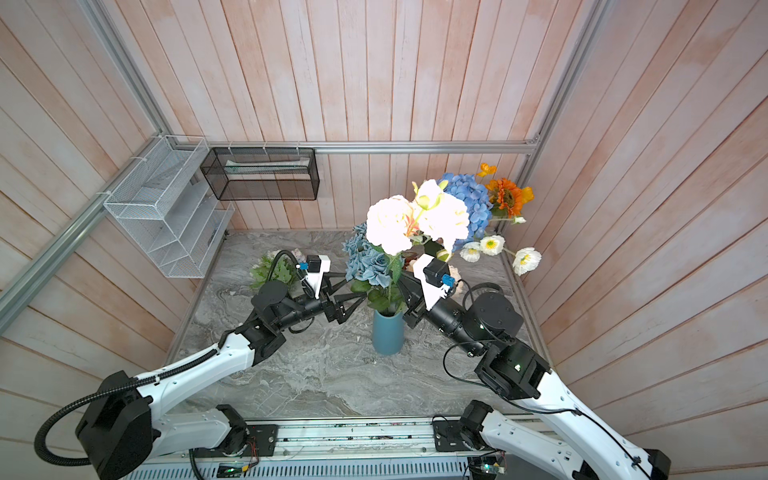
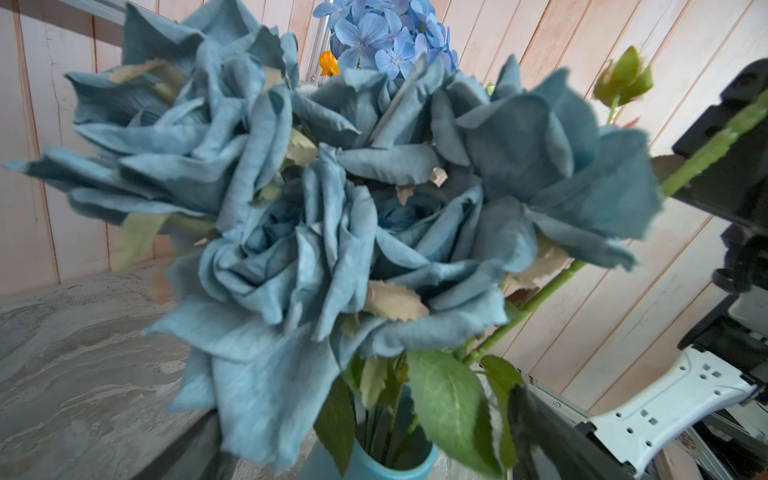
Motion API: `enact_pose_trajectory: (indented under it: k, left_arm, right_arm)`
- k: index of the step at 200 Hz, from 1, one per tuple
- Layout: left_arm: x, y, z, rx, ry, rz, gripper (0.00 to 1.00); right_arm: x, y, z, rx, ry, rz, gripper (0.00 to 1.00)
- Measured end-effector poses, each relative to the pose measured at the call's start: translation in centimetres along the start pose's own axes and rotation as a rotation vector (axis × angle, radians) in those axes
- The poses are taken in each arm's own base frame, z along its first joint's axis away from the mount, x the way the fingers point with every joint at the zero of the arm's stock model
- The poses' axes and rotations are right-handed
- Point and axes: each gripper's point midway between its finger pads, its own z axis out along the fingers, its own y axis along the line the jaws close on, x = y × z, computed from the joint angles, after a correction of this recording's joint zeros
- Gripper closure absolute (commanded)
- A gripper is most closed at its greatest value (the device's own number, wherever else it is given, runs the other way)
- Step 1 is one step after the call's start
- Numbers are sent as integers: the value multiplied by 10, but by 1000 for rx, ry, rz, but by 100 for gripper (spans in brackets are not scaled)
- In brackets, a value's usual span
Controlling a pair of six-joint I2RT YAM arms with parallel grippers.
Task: Arrange the flowers into the vase
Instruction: 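Carry the white rose over the teal vase with the right while the left opens, then lower the white rose into the teal vase with the right while the left steadies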
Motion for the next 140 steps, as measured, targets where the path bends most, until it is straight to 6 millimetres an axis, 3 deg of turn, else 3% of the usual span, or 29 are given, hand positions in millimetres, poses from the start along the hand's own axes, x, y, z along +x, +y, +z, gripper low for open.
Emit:
enact_pose_trajectory:
  k: [24,48,140]
  left_arm:
    - [-1,5,14,2,9,5,2]
    - [-1,10,24,-2,15,5,5]
    - [-8,18,28,-46,-7,12,8]
  right_arm:
    - [6,-2,5,15,5,-34,100]
    - [26,-1,9,17,41,-40,100]
    - [107,6,-2,15,139,49,100]
